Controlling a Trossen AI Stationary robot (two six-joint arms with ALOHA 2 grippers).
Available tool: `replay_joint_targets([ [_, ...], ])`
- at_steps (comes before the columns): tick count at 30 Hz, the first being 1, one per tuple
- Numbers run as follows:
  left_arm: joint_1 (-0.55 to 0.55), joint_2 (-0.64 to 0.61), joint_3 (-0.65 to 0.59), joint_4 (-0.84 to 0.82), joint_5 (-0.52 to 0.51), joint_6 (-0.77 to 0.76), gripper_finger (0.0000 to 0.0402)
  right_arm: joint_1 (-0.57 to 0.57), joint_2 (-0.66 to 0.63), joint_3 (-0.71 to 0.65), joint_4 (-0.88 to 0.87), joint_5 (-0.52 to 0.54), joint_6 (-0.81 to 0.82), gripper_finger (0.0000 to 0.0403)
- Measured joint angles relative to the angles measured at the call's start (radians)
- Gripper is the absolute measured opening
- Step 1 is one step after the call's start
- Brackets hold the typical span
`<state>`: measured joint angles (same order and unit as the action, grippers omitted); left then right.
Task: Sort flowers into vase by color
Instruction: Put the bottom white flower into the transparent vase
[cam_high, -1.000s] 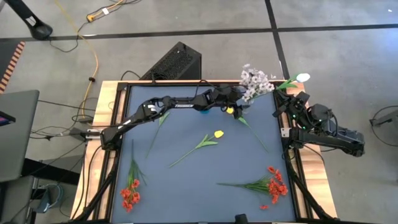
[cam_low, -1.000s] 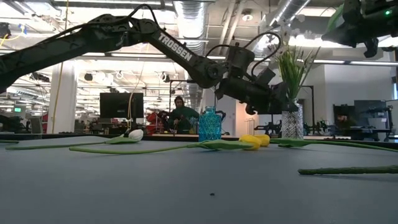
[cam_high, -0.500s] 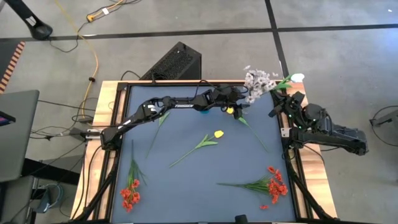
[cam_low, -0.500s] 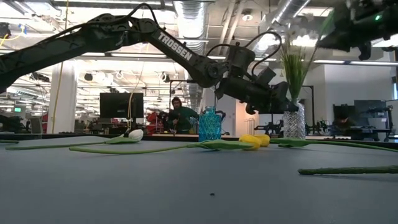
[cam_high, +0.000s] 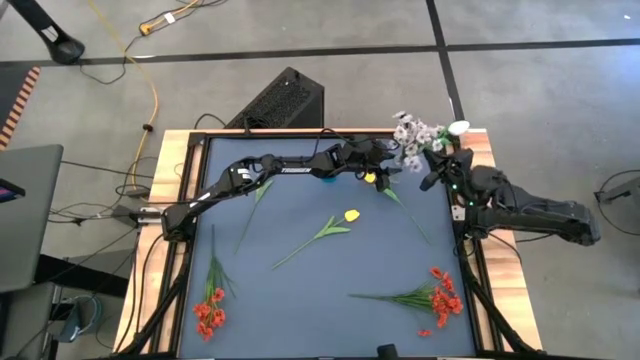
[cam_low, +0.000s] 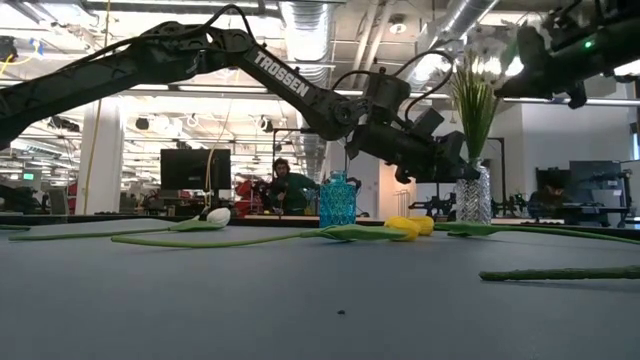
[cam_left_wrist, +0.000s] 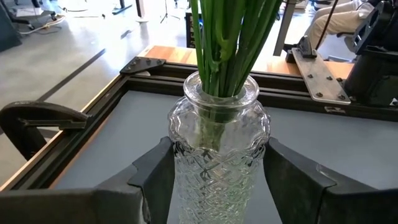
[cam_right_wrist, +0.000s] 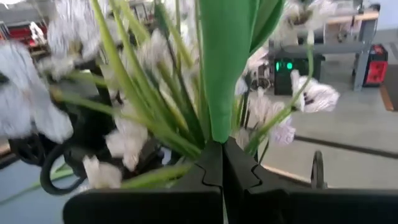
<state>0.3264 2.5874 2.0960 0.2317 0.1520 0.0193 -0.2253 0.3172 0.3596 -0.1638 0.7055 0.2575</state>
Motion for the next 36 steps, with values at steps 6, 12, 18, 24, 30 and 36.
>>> replay_joint_targets([
  [6, 0.0, 0.0, 0.0, -0.001, 0.0, 0.006, 0.0204, 0.0, 0.056, 0.0, -0.036, 0.0, 0.042, 0.0018],
  [12, 0.0, -0.001, 0.0, -0.005, 0.0, 0.01, 0.0204, 0.0, 0.111, 0.001, -0.037, -0.004, 0.06, 0.0018],
  [18, 0.0, -0.002, 0.0, -0.009, 0.0, 0.006, 0.0204, 0.0, 0.166, 0.001, -0.036, -0.026, 0.067, 0.0019],
  [24, 0.0, -0.002, 0.0, -0.01, 0.0, 0.005, 0.0204, 0.0, 0.182, 0.001, -0.045, -0.032, 0.067, 0.0036],
  [30, 0.0, -0.002, 0.0, -0.013, 0.0, 0.002, 0.0204, 0.0, 0.183, 0.001, -0.077, -0.058, 0.066, 0.0065],
  [36, 0.0, -0.002, 0.0, -0.024, 0.0, 0.002, 0.0212, 0.0, 0.179, 0.054, -0.183, -0.107, 0.051, 0.0117],
])
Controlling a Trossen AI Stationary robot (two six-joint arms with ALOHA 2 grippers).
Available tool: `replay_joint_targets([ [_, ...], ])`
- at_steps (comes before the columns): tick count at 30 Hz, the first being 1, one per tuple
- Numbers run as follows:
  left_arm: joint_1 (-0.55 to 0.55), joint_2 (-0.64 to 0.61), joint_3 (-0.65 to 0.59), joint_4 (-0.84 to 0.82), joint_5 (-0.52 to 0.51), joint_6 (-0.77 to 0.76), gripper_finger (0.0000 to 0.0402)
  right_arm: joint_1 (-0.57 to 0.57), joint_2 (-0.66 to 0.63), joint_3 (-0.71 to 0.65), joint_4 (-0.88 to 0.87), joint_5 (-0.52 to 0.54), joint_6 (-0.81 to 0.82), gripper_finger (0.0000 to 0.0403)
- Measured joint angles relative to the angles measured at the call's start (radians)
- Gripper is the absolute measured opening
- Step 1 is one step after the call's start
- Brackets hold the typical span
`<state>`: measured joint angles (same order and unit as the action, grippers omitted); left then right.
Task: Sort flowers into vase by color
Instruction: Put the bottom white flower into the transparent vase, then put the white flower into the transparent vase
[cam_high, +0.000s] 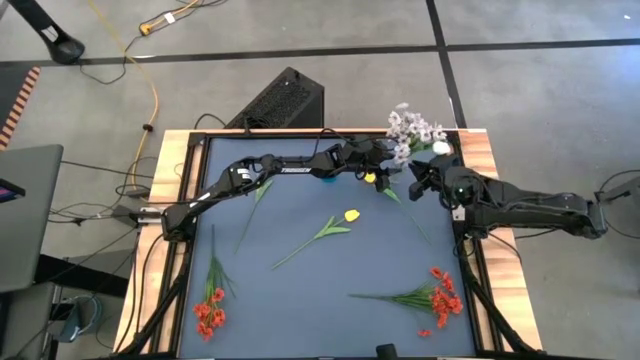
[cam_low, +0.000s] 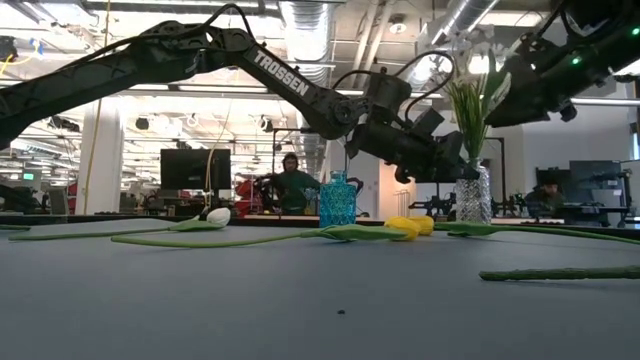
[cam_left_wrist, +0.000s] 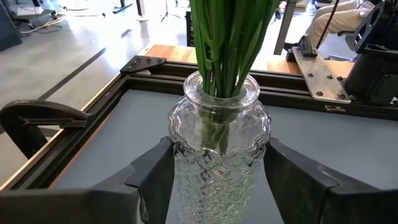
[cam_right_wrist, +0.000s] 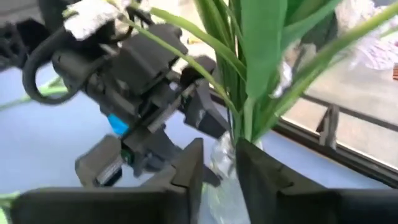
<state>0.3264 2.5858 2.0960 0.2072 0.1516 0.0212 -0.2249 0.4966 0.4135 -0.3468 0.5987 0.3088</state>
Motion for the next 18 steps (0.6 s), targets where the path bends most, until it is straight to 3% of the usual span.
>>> replay_joint_targets([
  [4, 0.001, 0.0, 0.0, -0.016, 0.0, 0.0, 0.0225, 0.0, 0.0, 0.06, -0.138, -0.013, 0.038, 0.0164],
  [10, 0.002, -0.014, -0.002, -0.07, -0.005, 0.028, 0.0234, 0.0, 0.0, 0.125, -0.276, -0.168, 0.043, 0.022],
  [18, 0.003, -0.111, -0.002, -0.286, -0.042, 0.142, 0.0236, 0.002, 0.0, 0.167, -0.362, -0.26, 0.079, 0.0234],
])
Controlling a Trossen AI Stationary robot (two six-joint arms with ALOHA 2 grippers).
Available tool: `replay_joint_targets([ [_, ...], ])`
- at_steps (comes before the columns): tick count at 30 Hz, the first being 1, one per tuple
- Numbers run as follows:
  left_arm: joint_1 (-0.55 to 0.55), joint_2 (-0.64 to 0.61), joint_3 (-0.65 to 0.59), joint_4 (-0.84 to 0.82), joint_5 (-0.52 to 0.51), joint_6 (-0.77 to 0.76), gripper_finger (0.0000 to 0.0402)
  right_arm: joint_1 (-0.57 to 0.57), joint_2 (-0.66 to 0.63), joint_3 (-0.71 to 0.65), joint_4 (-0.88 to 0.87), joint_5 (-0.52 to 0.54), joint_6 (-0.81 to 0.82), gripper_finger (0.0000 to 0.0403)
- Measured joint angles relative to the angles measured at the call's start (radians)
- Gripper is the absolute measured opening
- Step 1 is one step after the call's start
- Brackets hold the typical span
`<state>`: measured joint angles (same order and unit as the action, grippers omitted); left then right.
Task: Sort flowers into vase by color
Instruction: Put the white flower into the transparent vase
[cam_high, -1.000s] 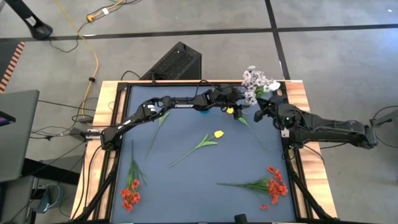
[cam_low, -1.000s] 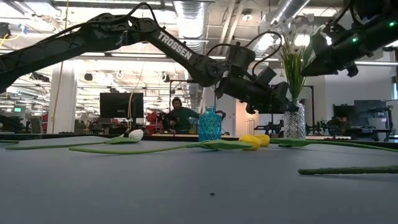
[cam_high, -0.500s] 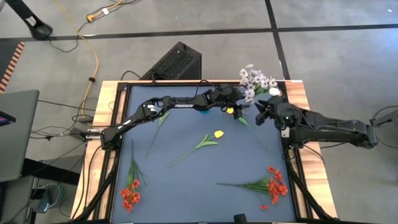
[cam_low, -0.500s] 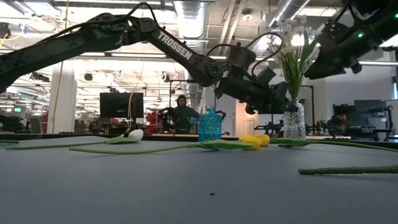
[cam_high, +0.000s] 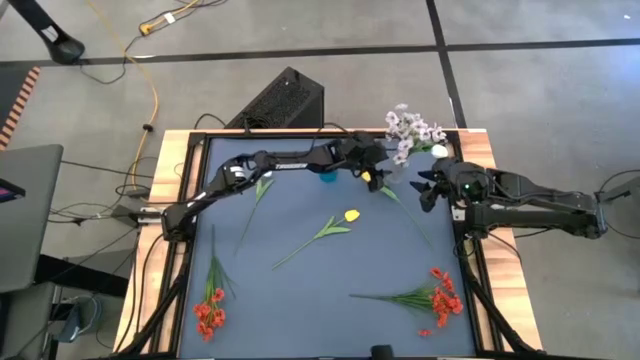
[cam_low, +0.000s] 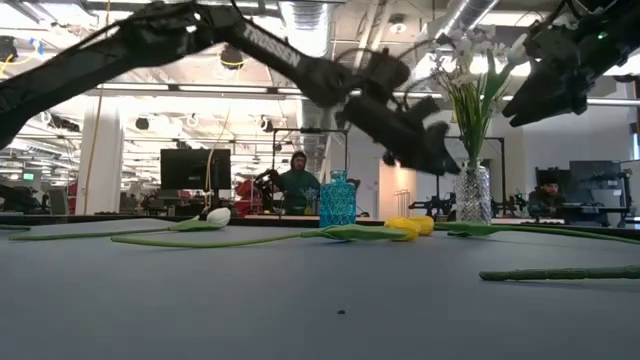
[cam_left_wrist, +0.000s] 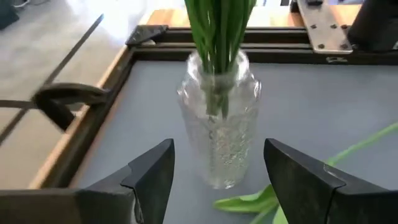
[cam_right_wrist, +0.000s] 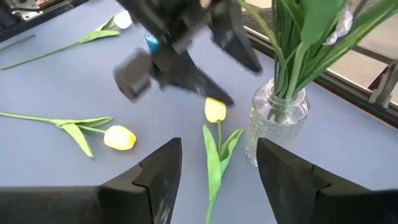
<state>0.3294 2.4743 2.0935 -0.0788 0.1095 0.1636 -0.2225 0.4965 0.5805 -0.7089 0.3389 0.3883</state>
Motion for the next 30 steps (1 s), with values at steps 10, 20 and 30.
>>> replay_joint_targets([
  [10, 0.001, -0.165, 0.001, -0.447, -0.072, 0.077, 0.0231, 0.0, -0.001, 0.006, -0.038, -0.122, 0.007, 0.0234],
  [20, -0.002, -0.389, 0.002, -0.887, -0.154, 0.082, 0.0208, 0.0, -0.001, 0.006, -0.084, -0.223, 0.05, 0.0234],
  [30, 0.027, -0.617, -0.185, -1.184, -0.173, -0.13, 0.0192, 0.044, 0.0, 0.006, -0.08, -0.228, 0.025, 0.0234],
])
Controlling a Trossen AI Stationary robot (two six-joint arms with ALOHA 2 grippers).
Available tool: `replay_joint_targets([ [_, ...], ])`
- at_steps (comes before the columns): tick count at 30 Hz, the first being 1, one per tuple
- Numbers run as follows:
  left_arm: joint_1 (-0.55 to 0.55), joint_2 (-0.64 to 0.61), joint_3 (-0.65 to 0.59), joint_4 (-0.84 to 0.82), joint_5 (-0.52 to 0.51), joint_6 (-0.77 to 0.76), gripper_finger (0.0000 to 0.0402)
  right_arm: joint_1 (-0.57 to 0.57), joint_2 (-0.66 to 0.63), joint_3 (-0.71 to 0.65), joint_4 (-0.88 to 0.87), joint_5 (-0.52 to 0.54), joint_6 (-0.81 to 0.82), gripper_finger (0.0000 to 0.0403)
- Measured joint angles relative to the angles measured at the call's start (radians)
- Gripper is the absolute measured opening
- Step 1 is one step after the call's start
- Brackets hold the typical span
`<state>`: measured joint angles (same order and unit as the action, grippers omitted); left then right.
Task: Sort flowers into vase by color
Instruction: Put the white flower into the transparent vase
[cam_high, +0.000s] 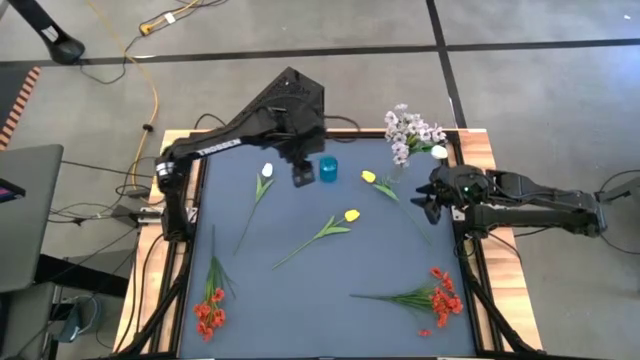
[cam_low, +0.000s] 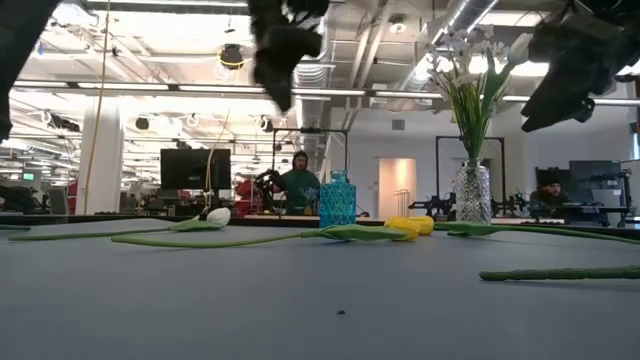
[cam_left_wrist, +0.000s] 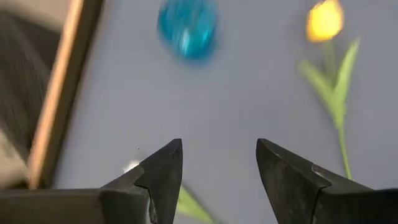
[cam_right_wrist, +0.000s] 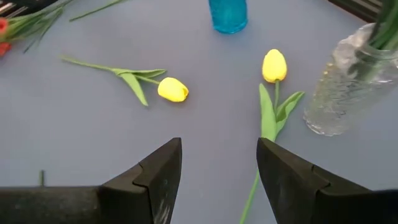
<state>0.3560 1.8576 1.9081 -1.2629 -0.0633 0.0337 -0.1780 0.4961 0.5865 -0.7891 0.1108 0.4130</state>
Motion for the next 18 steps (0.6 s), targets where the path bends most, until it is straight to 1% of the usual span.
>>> replay_joint_targets([
  [3, 0.007, -0.088, -0.188, 0.005, -0.003, -0.118, 0.0193, 0.032, 0.0, 0.0, 0.0, 0.0, -0.003, 0.0234],
  [7, 0.003, -0.217, -0.445, 0.073, -0.003, -0.275, 0.0193, 0.076, 0.0, 0.0, 0.005, 0.0, -0.02, 0.0234],
  [12, 0.003, -0.354, -0.736, 0.198, -0.073, -0.46, 0.0192, 0.118, 0.0, 0.0, 0.008, 0.019, -0.031, 0.0234],
  [16, 0.002, -0.414, -0.944, 0.34, -0.069, -0.534, 0.0192, 0.137, 0.0, 0.0, 0.011, 0.024, -0.041, 0.0234],
  [18, 0.003, -0.423, -1.016, 0.412, -0.058, -0.55, 0.0192, 0.139, 0.0, 0.0, 0.013, 0.024, -0.043, 0.0234],
])
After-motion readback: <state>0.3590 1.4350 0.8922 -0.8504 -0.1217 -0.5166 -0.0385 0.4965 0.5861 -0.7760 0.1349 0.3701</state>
